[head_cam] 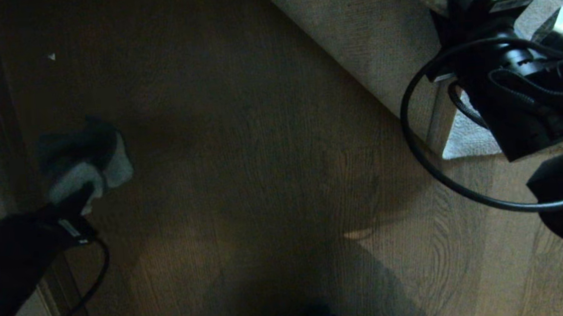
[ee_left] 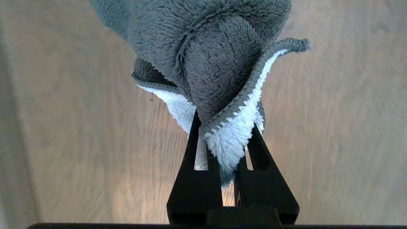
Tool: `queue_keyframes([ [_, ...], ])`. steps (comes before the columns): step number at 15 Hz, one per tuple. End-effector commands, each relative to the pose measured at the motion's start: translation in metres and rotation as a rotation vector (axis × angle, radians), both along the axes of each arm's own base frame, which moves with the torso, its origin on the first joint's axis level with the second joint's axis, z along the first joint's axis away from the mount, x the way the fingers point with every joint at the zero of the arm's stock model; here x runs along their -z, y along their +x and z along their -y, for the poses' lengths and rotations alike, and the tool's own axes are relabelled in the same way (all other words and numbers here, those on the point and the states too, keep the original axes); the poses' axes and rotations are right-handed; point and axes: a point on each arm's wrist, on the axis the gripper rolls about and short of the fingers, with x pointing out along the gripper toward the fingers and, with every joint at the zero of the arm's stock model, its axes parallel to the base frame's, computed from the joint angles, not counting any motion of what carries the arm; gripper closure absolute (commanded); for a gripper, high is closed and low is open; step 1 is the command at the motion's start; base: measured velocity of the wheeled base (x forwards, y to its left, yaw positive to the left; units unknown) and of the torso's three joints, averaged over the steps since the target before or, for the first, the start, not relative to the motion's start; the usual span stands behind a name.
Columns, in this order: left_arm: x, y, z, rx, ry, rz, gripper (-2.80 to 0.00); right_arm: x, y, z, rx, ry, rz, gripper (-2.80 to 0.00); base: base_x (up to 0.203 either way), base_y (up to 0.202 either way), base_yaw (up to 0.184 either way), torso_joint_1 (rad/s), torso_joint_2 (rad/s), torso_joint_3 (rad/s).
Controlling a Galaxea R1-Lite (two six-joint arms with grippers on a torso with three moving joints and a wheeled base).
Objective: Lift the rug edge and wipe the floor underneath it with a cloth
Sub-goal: Wipe the floor under the carpet with a rag
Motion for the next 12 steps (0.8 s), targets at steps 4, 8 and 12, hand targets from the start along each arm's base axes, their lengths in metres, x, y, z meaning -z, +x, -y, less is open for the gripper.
queue_keyframes([
  [4,0.001,-0.077,-0.005,-0.001,0.024,0.041,0.0,-0.002,-0.016,0.009,0.002,0.017,0.032,0.0,0.0,0.0,0.0,0.0,0.0,0.0],
  [8,0.023,-0.134,-0.009,0.0,0.03,0.025,0.0,0.0,-0.029,0.016,0.003,0.012,0.024,0.0,0.0,0.0,0.0,0.0,0.0,0.0],
  [12,0.065,-0.176,-0.012,-0.018,0.055,-0.076,0.0,0.003,-0.034,0.018,0.009,-0.007,0.016,0.0,0.0,0.0,0.0,0.0,0.0,0.0],
])
